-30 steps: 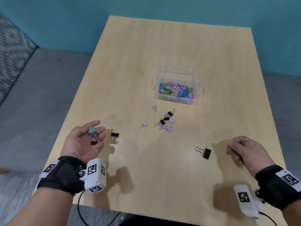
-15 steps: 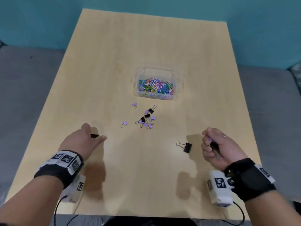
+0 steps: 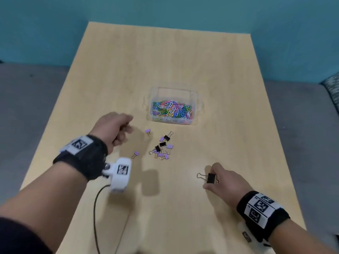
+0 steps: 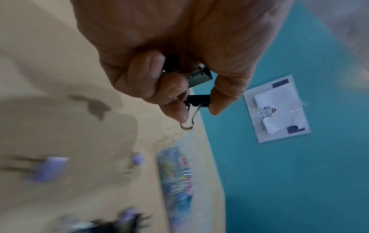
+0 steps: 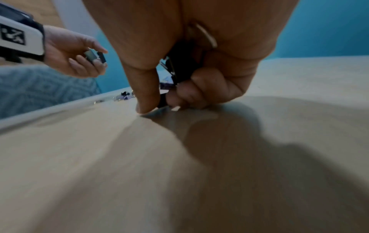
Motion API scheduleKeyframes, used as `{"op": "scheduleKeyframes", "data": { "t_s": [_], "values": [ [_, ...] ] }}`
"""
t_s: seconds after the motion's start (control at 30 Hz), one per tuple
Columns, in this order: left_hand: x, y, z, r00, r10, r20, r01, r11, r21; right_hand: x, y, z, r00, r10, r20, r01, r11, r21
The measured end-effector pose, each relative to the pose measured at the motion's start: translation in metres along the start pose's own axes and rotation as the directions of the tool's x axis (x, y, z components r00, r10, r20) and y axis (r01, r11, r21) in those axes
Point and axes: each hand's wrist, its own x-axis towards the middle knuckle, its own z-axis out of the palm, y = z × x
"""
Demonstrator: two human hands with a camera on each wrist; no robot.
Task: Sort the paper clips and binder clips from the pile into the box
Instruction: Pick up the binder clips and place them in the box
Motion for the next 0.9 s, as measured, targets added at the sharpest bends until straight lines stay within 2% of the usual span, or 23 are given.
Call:
{"op": "scheduleKeyframes", "data": {
  "t_s": [0.1,0.2,0.23,0.27,0.33,0.4,0.47,0.57,0.63,0.7,0.8,0.9],
  "values": [
    [0.031,0.053,0.036,0.997,0.077,0.028,-0.077,0.997,0.001,-0.003,0.005,-0.004,0.998,0.028,-0.055,-0.014,0.970,0.244],
    [0.061,0.091,0.071,0.971,0.234,0.057,-0.241,0.938,0.249,-0.012,0.012,-0.009,0.991,0.061,-0.123,-0.005,0.909,0.416],
    [0.070,0.100,0.083,0.956,0.286,0.070,-0.289,0.871,0.397,-0.014,0.015,-0.009,0.988,0.068,-0.140,0.001,0.895,0.445],
    [0.078,0.108,0.094,0.938,0.335,0.086,-0.324,0.764,0.558,-0.016,0.017,-0.009,0.985,0.072,-0.155,0.009,0.884,0.467],
    [0.092,0.115,0.112,0.908,0.390,0.152,-0.342,0.484,0.805,-0.017,0.021,-0.009,0.983,0.076,-0.166,0.019,0.861,0.509],
    [0.104,0.114,0.126,0.887,0.392,0.244,-0.366,0.277,0.888,-0.015,0.024,-0.012,0.984,0.087,-0.155,0.011,0.839,0.545],
    [0.114,0.110,0.133,0.878,0.369,0.306,-0.395,0.197,0.897,-0.010,0.023,-0.020,0.985,0.084,-0.150,0.018,0.819,0.574],
    [0.123,0.104,0.133,0.883,0.319,0.343,-0.420,0.215,0.882,0.006,0.015,-0.043,0.980,0.080,-0.180,0.051,0.781,0.622],
    [0.118,0.103,0.123,0.874,0.361,0.325,-0.440,0.303,0.846,0.024,0.003,-0.066,0.970,0.062,-0.233,0.109,0.750,0.652],
    [0.104,0.098,0.103,0.855,0.452,0.254,-0.456,0.421,0.784,0.047,-0.015,-0.095,0.956,0.010,-0.295,0.186,0.756,0.628],
    [0.074,0.070,0.065,0.863,0.491,0.120,-0.420,0.564,0.711,0.088,-0.050,-0.137,0.922,-0.115,-0.371,0.302,0.813,0.498],
    [0.045,0.020,0.032,0.921,0.378,0.096,-0.310,0.561,0.768,0.132,-0.090,-0.166,0.903,-0.232,-0.360,0.331,0.912,0.241]
  ]
}}
